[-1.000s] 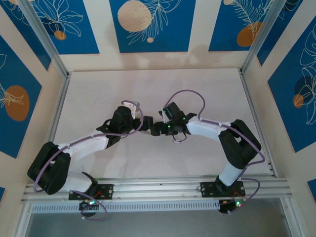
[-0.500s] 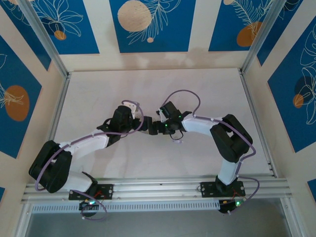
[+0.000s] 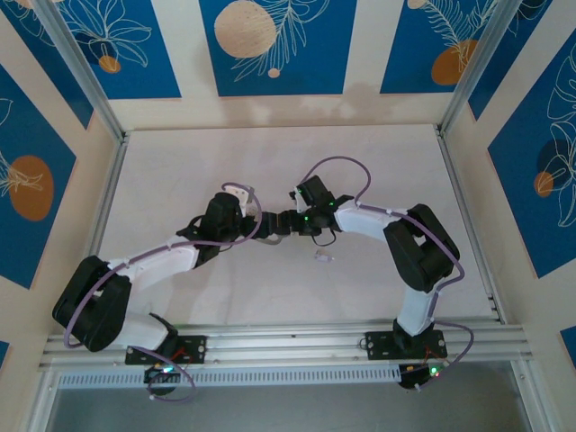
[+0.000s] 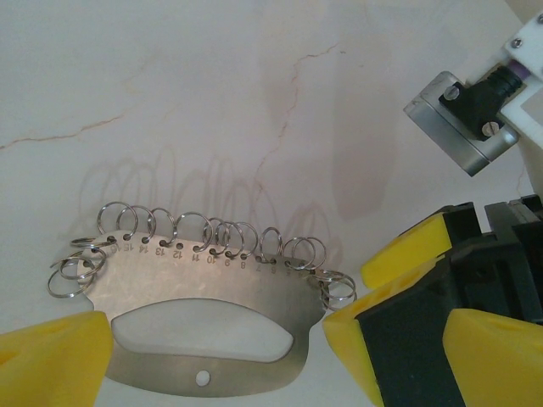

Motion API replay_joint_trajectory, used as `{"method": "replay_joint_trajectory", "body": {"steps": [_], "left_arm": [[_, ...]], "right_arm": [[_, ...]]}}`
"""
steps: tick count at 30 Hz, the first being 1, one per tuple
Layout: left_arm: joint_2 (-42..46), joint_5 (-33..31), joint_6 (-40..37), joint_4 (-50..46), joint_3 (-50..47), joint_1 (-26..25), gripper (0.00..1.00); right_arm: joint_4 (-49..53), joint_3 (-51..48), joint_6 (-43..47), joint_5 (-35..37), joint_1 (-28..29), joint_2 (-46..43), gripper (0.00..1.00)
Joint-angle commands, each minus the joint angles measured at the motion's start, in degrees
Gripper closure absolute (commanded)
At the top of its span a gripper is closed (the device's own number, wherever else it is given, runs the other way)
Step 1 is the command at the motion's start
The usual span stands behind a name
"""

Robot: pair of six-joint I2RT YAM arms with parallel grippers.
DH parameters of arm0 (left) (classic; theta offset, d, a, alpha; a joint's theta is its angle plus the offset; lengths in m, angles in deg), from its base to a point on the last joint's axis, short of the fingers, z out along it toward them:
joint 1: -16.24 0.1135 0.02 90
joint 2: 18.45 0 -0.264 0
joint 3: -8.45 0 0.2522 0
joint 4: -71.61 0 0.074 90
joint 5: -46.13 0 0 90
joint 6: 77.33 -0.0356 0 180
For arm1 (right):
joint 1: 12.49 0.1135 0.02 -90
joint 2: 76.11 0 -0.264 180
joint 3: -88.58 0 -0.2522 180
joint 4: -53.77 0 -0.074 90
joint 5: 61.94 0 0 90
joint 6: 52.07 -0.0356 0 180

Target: Put the keys on the keyring

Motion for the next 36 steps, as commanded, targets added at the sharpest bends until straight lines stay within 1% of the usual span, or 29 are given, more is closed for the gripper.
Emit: {"method": "replay_joint_trajectory", "body": {"steps": [1,6,11,19,31,36], "left_arm": [[0.43,-0.75,-0.49,0.83,0.05,0.52,0.00],[0.44,-0.85,-0.50,1.02,-0.19,0.51,0.00],[0.16,-0.85,-0.45,1.19,-0.13,0.52,0.00],[0.10,-0.84,-0.23,1.26,-0.21,0.51,0.00],[0.14,-0.67,-0.14,1.44,-0.48,0.55,0.00],[0.48,-0.75,-0.14,1.40,-0.63,0.51,0.00]], "right_arm": [[1.00,-0.01,-0.33,-2.45,0.30,-0.78,0.26],[0.09,-3.81,-1.32,-2.67,1.05,-2.92,0.26],[-0.77,-5.13,-2.01,-2.71,1.89,-2.48,0.26],[0.23,-1.10,-0.54,-2.39,1.85,0.33,0.27],[2.04,4.78,1.73,-2.35,0.05,3.92,0.27],[2.62,3.92,1.73,-2.84,-0.10,1.97,0.27]]}}
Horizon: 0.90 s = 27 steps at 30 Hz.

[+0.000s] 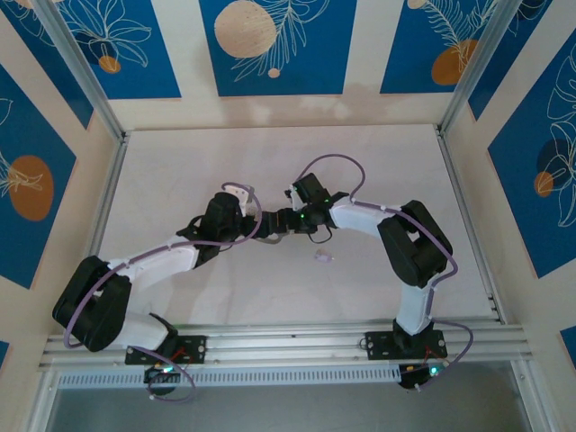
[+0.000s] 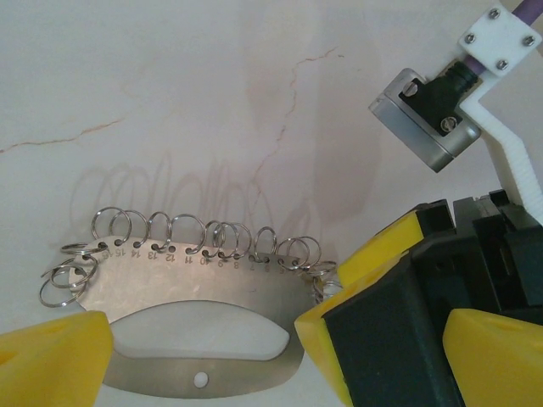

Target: Put the keys on the keyring

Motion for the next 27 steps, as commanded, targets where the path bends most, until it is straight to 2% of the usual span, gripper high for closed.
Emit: {"method": "replay_joint_trajectory", "body": {"steps": [1,10,27], "left_arm": [[0.50,-0.73,-0.09,1.03,-0.58,0.50,0.00],[0.87,-1.00,-0.30,1.03,-0.54,0.53,0.00],[1.49,-1.35,-0.33,0.68,-0.37,0.58,0.00]], "right_arm": [[1.78,-0.18,0.98,-1.76,-0.13,-1.81,0.27],[0.13,-5.52,-0.70,-1.93,0.17,-3.93,0.27],[0.21,-0.50,-0.13,-2.54,0.38,1.01,0.28]]}}
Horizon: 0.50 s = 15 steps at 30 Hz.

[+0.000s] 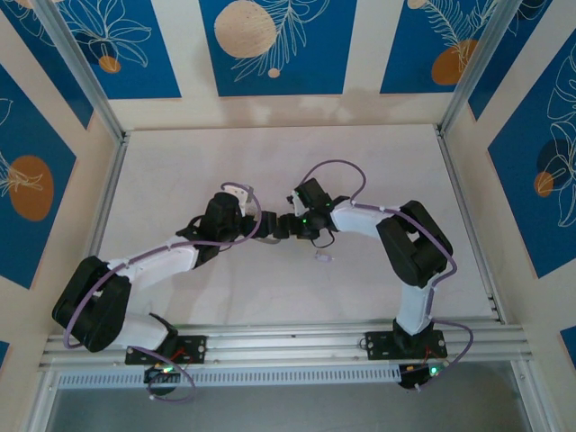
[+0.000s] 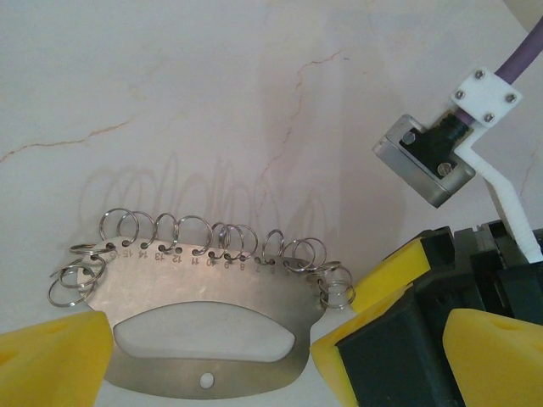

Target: Put the keys on the keyring

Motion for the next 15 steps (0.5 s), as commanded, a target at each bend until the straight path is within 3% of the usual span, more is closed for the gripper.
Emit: {"method": "replay_joint_trajectory", "body": {"steps": [1,15], "left_arm": [[1.36,-0.72,-0.31,0.67,-0.26,0.49,0.00],[1.75,-0.54,-0.17,0.59,-0.43,0.52,0.00]], "right_arm": [[0.62,2.12,0.21,-1.14,0.38,1.14,0.28],[1.50,5.44,1.21,-0.92,-0.50,3.47,0.28]]}}
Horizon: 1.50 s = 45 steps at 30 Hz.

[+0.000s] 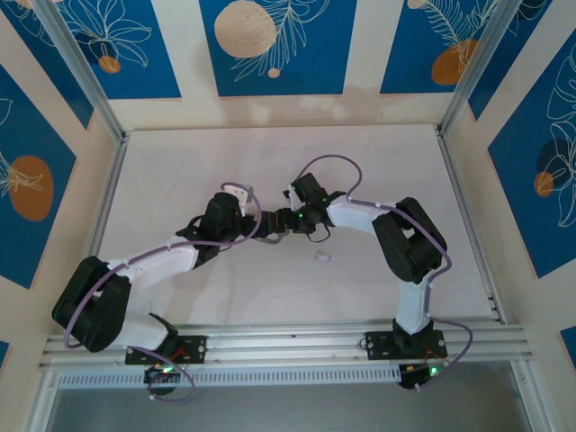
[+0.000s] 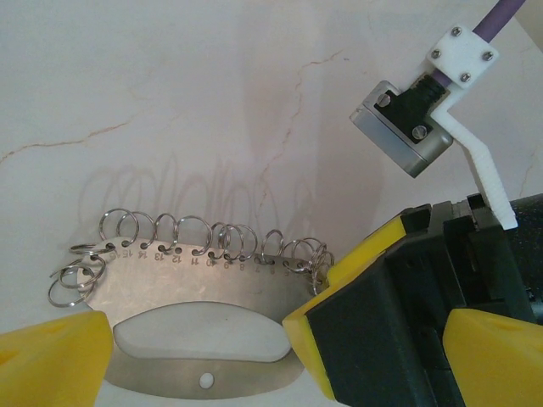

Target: Put the keys on the keyring

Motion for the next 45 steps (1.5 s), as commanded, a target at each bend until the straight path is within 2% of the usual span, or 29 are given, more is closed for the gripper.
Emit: {"method": "replay_joint_trajectory", "body": {"steps": [1,15,39,45], "left_arm": [[1.66,-0.56,-0.18,0.52,-0.43,0.52,0.00],[2.01,-0.21,-0.14,0.41,-0.34,0.56,0.00],[1.24,0.14,0.34,0.94,-0.26,0.53,0.00],[1.31,0.14,0.46,1.03,-0.50,0.49,0.00]], "right_arm": [[1.51,1.54,0.84,-0.92,-0.43,0.91,0.28],[0.84,-4.39,0.76,-0.34,-2.29,-4.99,0.33],[-1.20,-0.95,-0.46,-3.12,-2.60,1.16,0.45],[-1.11,-0.67,-0.42,-3.52,-2.23,0.99,0.55]]}}
